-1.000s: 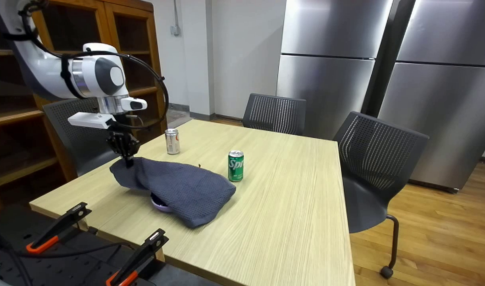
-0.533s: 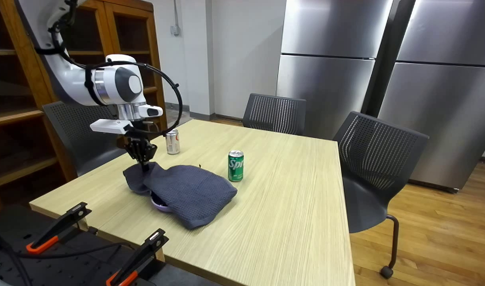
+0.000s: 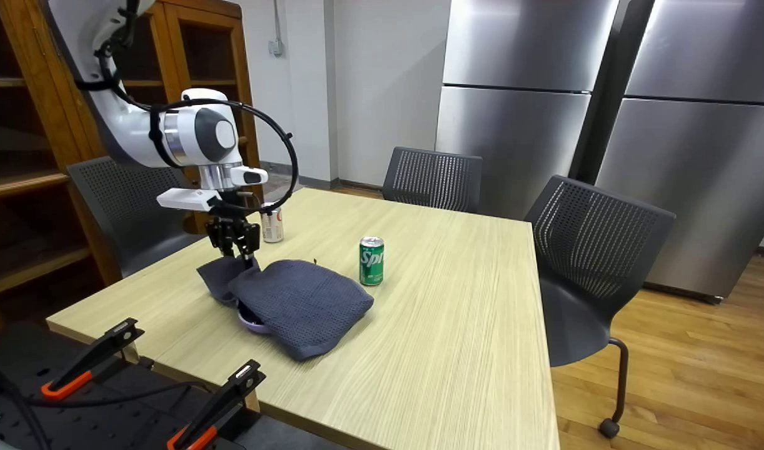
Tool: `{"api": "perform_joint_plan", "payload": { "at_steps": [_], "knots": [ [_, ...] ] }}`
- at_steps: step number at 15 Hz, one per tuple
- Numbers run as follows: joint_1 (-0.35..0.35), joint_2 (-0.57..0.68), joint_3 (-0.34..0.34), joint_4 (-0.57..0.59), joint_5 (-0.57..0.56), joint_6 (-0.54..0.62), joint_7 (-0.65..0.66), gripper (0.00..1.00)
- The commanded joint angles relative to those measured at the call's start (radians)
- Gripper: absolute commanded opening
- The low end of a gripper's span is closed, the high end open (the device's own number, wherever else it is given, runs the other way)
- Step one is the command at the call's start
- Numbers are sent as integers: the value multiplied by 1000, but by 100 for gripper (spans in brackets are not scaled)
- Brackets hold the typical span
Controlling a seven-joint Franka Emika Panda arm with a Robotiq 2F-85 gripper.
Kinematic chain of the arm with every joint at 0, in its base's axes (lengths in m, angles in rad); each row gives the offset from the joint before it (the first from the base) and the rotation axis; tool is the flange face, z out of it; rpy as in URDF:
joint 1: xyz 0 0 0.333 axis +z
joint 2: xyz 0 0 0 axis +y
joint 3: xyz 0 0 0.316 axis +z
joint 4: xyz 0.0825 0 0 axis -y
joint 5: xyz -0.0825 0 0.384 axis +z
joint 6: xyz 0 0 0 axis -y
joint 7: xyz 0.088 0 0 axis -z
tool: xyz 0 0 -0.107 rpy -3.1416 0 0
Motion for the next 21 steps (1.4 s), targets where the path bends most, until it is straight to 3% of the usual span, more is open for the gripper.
{"api": "perform_joint_plan", "payload": {
  "at_steps": [1, 2, 4, 21],
  "knots": [
    [-9, -3, -1, 17, -6, -32, 30, 87],
    [-10, -6, -4, 15, -7, -32, 33, 95],
    [-8, -9, -10, 9, -10, -27, 39, 100],
    [-73, -93, -18, -68, 4, 15, 24, 100]
  ]
}}
